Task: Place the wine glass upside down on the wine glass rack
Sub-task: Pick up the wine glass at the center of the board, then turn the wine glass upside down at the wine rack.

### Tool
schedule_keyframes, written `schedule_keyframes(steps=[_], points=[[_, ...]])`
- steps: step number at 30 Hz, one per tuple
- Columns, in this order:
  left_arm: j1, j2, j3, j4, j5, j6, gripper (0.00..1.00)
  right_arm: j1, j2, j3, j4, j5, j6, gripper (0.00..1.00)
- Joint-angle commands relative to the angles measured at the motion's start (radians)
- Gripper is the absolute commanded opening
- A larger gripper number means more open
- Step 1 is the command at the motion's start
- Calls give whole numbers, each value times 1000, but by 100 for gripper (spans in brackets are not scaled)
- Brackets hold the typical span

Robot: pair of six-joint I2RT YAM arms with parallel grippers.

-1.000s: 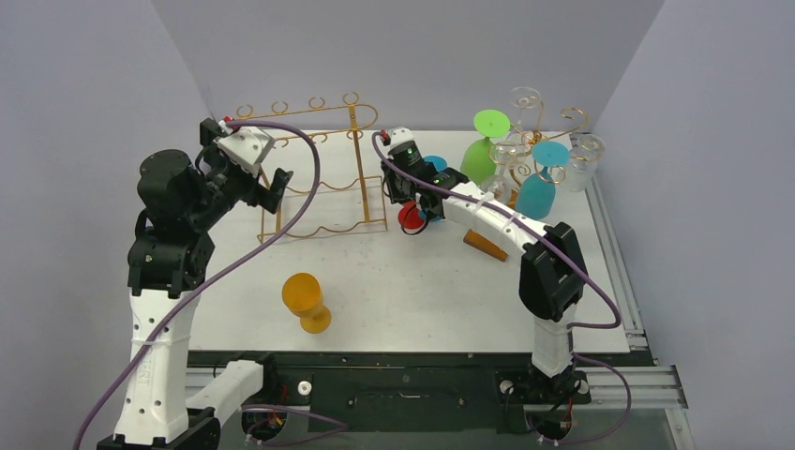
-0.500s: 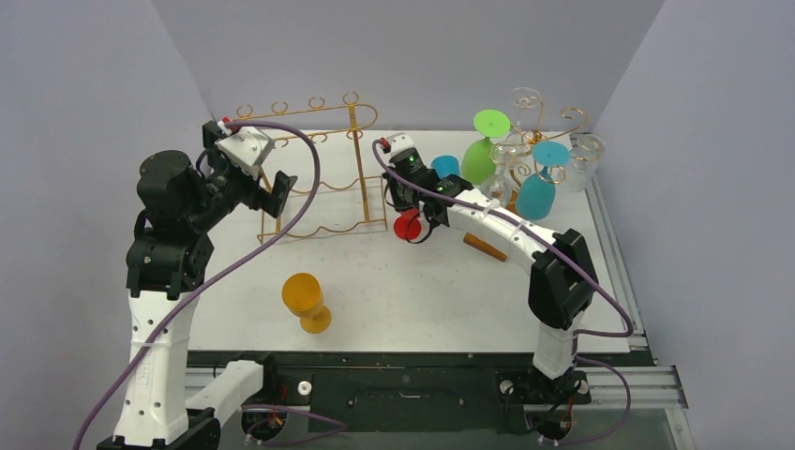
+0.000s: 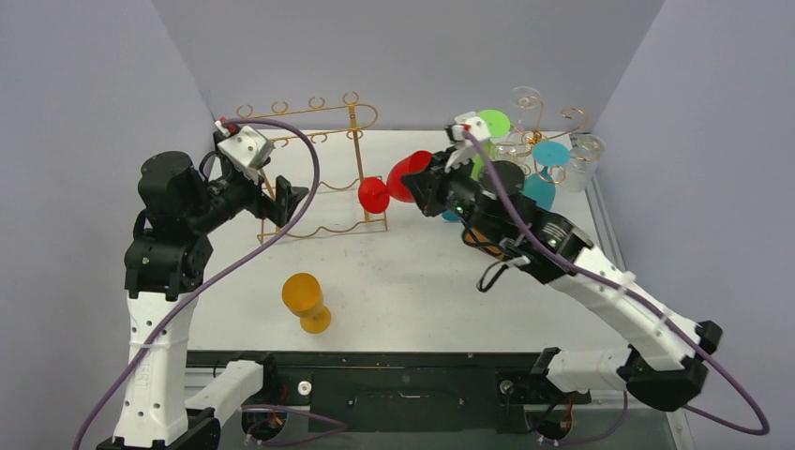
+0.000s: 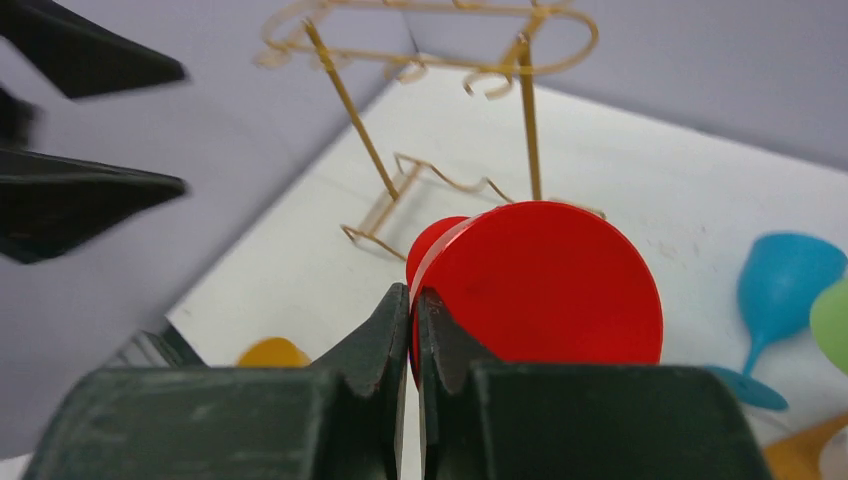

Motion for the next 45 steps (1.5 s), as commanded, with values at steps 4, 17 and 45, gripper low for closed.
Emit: schedule_keyframes(steps=[4, 17, 45], points=[[4, 2, 36, 10, 143, -250, 89, 126, -192, -82, 292, 17, 17, 0], [4, 32, 49, 127, 339, -485, 75, 254, -190, -111, 487, 87, -81, 0], [5, 169, 364, 139, 28, -106, 0, 316, -204, -264, 647, 132, -94, 56]])
